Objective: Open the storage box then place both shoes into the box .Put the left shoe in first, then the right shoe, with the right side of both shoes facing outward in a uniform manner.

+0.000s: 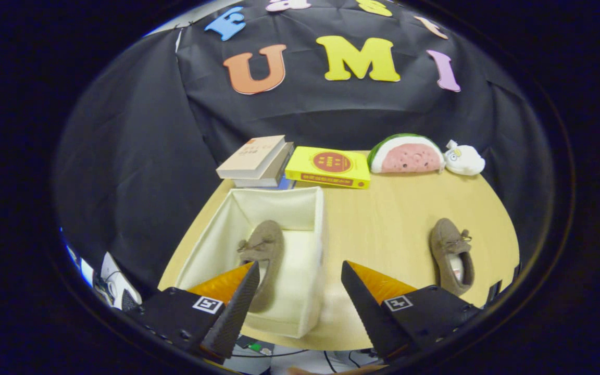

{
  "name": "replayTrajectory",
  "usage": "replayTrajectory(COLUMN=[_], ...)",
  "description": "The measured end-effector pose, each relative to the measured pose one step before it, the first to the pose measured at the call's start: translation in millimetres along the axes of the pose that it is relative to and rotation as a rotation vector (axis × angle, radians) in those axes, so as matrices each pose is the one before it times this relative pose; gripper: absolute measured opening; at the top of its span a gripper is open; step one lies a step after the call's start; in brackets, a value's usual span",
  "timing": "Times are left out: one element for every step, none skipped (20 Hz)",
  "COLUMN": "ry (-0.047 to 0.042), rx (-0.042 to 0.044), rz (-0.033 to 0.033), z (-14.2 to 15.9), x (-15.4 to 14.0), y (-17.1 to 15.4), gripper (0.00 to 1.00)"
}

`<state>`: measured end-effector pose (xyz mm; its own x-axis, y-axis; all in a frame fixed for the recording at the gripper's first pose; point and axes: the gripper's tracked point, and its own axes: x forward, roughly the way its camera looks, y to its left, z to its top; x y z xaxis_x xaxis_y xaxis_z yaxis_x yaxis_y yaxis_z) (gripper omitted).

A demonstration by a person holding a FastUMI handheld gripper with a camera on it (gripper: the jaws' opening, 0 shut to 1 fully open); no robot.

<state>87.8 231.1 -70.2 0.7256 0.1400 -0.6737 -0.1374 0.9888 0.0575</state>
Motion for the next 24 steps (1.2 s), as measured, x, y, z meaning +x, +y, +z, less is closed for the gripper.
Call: replayTrajectory(ry=[-0.00399,-0.00308,-0.00494,-0.00433,-0.00185,0.00354,0.00885,0.01019,0.01356,0.01399,0.01519,0.01963,0.0194,0.0232,0.02425,0.02579,0.02522,0.02828,0.02311,0.02405,0.02137,0.01999,0.01606,0.01506], rx=[-0.00088,0.00221,0.00593,0.00863,0.00913,0.01017,0.01013,0.00699,0.00666,0.00563,0.00459,0.00452,0.00618,0.00275,0.0015,-0.00577,-0.01202,-0.01459,-0.00969,-0.00711,-0.00313,-0.00203,0.00007,0.00113], rz=[-0.03131,-0.0311,-0.01964,-0.0154,-0.01464,-0.00984,-0.01887,-0.0222,-0.02015,-0.01437,-0.01496,-0.01549,-0.01955,-0.01532,-0.00997,-0.00715,-0.0101,-0.00686,-0.00828,-0.00052,0.00148,0.00448,0.00254,0.00629], z=[0.94,0.53,0.84,1.35,0.66,-0.27,-1.42,-1.73,-1.71,-1.56,-1.53,-2.84,-1.9,-3.42,-3.25,-4.64,-3.44,-4.91,-3.16,-3.27,-3.27,-3.14,-2.2,-1.84], x=[-1.49,0.42,1.47,0.38,2.07,2.22,3.32,4.72,5.16,5.82,6.59,6.64,7.05,8.57,8.78,7.74,8.33,8.42,7.93,6.16,6.34,5.04,5.07,4.65], y=[-17.84,-19.11,-16.0,-17.13,-18.48,-17.55,-18.56,-20.9,-18.05,-18.07,-16.89,-18.22,-16.75,-16.66,-11.14,-10.52,-9.09,-7.75,-7.2,-5.5,-4.49,-3.2,-2.23,-1.65], gripper=[0.96,0.96,0.96,0.96,0.97,0.97,0.97,0.97,0.96,0.96,0.97,0.97,0.97,0.96,0.96,0.95,0.93,0.9,0.89,0.89,0.84,0.8,0.76,0.72])
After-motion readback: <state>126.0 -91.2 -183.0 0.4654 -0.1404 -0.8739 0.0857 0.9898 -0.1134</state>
